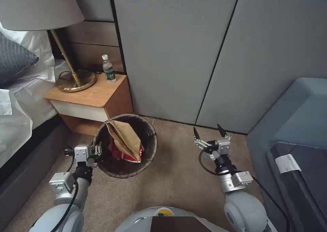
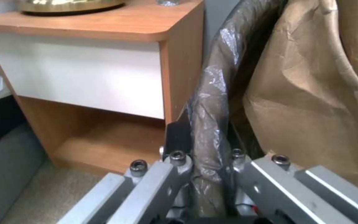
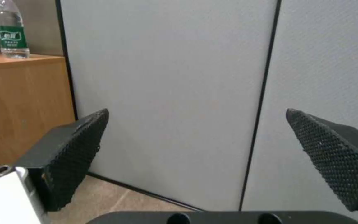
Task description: Pick up the trash bin, then pick up the garbage from the floor and place it into the trash bin.
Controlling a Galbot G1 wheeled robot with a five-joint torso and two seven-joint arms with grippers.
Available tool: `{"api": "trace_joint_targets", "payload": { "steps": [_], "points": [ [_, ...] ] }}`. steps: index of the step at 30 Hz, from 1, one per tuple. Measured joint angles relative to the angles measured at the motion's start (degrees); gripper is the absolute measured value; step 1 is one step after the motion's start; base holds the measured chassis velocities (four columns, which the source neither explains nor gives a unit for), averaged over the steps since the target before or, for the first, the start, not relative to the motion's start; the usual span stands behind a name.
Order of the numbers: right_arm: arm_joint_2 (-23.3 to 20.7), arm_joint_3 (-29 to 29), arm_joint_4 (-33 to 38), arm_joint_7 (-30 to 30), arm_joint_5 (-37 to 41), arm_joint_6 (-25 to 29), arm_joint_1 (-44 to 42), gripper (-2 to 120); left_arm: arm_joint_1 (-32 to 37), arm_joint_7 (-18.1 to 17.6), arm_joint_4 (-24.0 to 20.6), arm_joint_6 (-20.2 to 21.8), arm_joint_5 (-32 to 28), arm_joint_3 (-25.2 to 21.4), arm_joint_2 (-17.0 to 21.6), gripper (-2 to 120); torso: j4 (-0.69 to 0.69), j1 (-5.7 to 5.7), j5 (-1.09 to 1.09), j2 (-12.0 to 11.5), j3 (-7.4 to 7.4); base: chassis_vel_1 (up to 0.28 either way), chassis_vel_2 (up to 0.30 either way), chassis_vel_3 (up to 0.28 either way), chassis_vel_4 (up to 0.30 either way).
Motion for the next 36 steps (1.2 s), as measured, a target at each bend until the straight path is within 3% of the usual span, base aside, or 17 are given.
{"api": "trace_joint_targets", "payload": {
  "steps": [36],
  "points": [
    [-0.67,-0.37,-2.47,0.22,0.84,-0.7,2.21,100,-0.08,0.08,0.53,-0.3,-0.01,-0.03,-0.11,0,0.0,0.0,0.0,0.0,0.0,0.0,0.0,0.0,0.0]
  ]
}}
